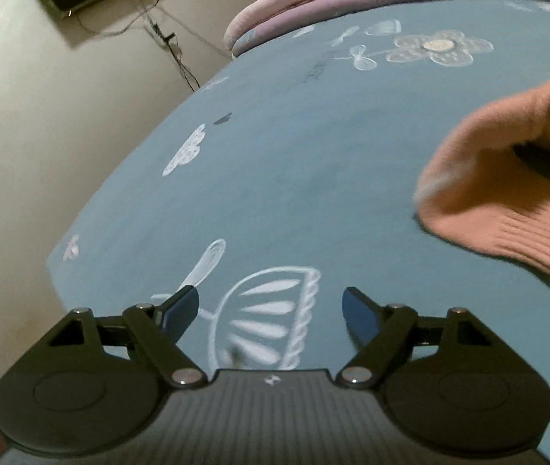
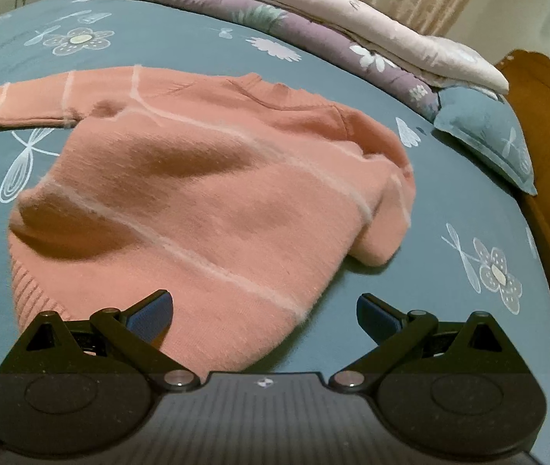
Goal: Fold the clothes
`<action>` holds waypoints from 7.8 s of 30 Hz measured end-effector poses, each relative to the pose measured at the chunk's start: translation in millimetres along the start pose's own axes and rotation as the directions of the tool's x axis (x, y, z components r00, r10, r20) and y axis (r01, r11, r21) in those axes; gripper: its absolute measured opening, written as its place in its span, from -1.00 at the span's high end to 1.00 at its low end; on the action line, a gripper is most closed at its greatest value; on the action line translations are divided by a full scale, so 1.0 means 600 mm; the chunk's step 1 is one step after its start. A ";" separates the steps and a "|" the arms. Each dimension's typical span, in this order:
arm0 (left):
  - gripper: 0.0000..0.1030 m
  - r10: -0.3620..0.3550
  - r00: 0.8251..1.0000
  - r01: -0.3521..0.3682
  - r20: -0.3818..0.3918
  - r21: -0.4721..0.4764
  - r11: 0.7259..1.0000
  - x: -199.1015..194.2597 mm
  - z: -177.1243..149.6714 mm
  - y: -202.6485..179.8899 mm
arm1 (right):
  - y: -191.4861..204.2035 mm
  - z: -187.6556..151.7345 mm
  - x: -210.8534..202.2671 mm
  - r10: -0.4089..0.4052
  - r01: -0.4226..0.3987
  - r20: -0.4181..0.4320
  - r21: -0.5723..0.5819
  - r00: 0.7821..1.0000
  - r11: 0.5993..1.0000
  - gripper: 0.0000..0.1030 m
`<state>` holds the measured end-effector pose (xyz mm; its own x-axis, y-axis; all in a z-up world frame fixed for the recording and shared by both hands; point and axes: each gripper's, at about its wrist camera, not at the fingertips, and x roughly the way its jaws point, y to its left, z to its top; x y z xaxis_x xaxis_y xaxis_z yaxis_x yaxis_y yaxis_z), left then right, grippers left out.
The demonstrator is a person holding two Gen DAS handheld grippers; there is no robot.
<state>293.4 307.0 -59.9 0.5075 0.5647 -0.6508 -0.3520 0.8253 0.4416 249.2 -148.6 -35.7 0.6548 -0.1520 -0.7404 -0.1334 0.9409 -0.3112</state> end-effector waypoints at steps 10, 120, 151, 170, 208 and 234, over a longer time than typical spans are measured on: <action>-0.63 -0.351 0.932 0.345 0.095 0.072 0.936 -0.046 0.043 -0.106 | 0.025 0.009 -0.002 0.010 -0.009 0.008 -0.026 1.000 1.000 -1.00; -0.84 -0.786 0.616 0.752 0.051 0.259 0.606 -0.254 0.122 -0.351 | -0.081 0.021 -0.069 0.420 -0.418 0.059 0.292 0.906 0.860 -1.00; -0.86 -0.844 0.378 0.891 -0.380 0.397 0.220 -0.475 0.022 -0.738 | -0.308 -0.207 0.022 0.234 -0.159 -0.120 0.443 0.965 0.883 -1.00; -0.83 -0.619 0.784 0.561 -0.035 0.467 0.684 -0.403 0.103 -0.624 | -0.314 -0.166 0.074 0.359 -0.312 -0.047 0.400 0.932 0.862 -1.00; -0.89 -0.815 0.573 0.711 -0.084 0.546 0.443 -0.325 0.116 -0.552 | -0.130 -0.020 0.138 -0.301 0.285 0.027 0.250 0.953 0.925 -1.00; -0.89 -0.735 0.671 0.669 -0.096 0.505 0.545 -0.369 0.075 -0.576 | -0.283 -0.108 0.139 -0.460 0.463 -0.070 0.244 0.885 0.852 -1.00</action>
<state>337.9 -102.9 -40.3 0.5240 -0.2281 -0.8206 0.5450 0.8302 0.1172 278.4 -340.9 -83.5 0.5887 -0.5890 -0.5536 0.3706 0.8053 -0.4627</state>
